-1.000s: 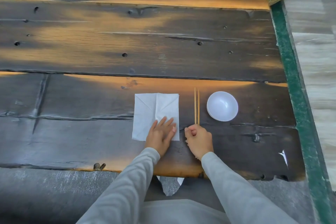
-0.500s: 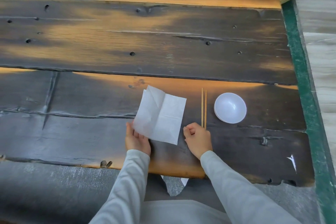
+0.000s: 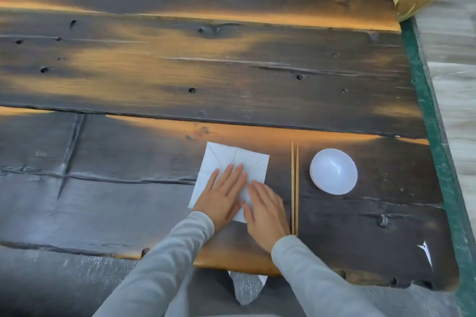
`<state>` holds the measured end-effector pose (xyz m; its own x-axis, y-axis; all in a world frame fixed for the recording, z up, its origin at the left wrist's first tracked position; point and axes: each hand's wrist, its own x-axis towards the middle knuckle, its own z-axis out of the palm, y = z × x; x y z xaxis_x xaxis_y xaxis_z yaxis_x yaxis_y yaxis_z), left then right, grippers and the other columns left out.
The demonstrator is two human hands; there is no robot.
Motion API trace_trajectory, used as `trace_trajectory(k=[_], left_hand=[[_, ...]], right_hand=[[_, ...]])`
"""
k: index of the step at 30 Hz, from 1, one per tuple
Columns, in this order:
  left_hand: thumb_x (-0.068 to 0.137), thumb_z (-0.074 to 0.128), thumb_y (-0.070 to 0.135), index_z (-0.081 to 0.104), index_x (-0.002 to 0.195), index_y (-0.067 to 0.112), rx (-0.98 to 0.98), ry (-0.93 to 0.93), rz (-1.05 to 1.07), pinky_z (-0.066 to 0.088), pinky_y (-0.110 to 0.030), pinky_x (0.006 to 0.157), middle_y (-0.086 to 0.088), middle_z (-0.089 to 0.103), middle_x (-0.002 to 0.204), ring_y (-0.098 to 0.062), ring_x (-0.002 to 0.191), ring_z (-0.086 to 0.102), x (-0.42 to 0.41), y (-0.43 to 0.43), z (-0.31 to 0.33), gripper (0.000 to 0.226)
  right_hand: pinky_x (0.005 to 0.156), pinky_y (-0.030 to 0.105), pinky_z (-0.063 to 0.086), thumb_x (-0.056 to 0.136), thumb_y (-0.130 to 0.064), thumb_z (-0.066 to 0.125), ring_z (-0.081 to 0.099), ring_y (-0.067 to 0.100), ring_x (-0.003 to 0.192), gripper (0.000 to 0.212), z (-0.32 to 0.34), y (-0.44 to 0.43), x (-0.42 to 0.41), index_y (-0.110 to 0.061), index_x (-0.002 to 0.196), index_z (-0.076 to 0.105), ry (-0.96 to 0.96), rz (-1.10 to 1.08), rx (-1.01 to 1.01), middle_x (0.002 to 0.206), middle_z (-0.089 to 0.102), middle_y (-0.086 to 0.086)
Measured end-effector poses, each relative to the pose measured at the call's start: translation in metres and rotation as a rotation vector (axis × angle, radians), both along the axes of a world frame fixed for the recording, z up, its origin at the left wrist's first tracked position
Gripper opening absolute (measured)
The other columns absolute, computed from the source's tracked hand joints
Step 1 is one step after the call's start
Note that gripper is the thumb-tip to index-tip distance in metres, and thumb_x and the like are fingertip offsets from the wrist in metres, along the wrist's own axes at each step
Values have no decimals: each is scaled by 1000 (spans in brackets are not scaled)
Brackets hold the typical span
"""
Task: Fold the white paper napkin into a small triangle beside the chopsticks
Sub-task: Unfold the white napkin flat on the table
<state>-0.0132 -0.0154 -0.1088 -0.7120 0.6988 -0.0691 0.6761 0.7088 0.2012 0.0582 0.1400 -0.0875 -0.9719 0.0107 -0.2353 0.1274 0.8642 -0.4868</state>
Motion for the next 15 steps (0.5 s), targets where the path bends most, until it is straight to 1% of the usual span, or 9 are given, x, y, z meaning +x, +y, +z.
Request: trace_trajectory(k=[2,3,4,5,7,9,12,15], left_hand=[[94,35,54,47,147,11,-191,-15,-56,44,-56,108,-8,43,155,-30,142,43,-12,-5,-1,69],[94,28,60,45,149,13,-251,-32,-50,43,-57,108,-6,41,157,-29,143,41,-14,-9,-4,74],[95,24,63,42,150,13,-285,-38,-44,42,-59,109,-6,37,159,-29,145,38,-14,-13,-8,77],[95,23,65,39,152,14,-302,-46,-36,39,-61,110,-7,33,161,-30,147,34,-12,-14,-12,79],[95,23,68,32,155,15,-321,-69,-11,29,-65,114,-9,26,164,-33,149,27,-6,-12,-17,80],[96,23,70,30,156,16,-299,-84,5,20,-64,114,-12,23,165,-35,150,23,1,-6,-18,81],[98,20,66,30,156,17,-255,-114,22,18,-63,112,-15,23,164,-36,150,24,8,7,-15,76],[103,10,56,29,156,15,-230,-148,47,19,-64,112,-17,24,163,-37,149,25,10,15,-14,70]], right_hand=[[125,49,15,107,-32,42,24,28,155,54,-6,0,1,-10,156,37,-67,57,86,166,30,10],[126,48,4,109,-34,35,11,25,158,56,-10,2,3,-13,160,26,-105,72,119,170,18,7],[126,47,-4,109,-36,29,2,23,159,58,-13,4,5,-14,162,18,-130,76,142,172,8,4],[125,46,-9,109,-37,27,-4,23,159,59,-15,6,7,-15,163,13,-146,74,160,172,3,3],[124,47,-13,109,-38,25,-10,24,158,61,-16,8,9,-16,163,8,-162,62,188,172,-4,2],[125,48,-13,109,-39,24,-14,23,157,61,-15,8,7,-16,163,6,-156,27,200,172,-6,2],[125,47,-14,109,-41,19,-19,20,155,62,-15,7,0,-18,163,0,-152,-1,205,171,-11,0],[123,46,-14,104,-46,0,-23,19,154,64,-19,10,-9,-19,161,-7,-147,52,215,170,-14,0]])
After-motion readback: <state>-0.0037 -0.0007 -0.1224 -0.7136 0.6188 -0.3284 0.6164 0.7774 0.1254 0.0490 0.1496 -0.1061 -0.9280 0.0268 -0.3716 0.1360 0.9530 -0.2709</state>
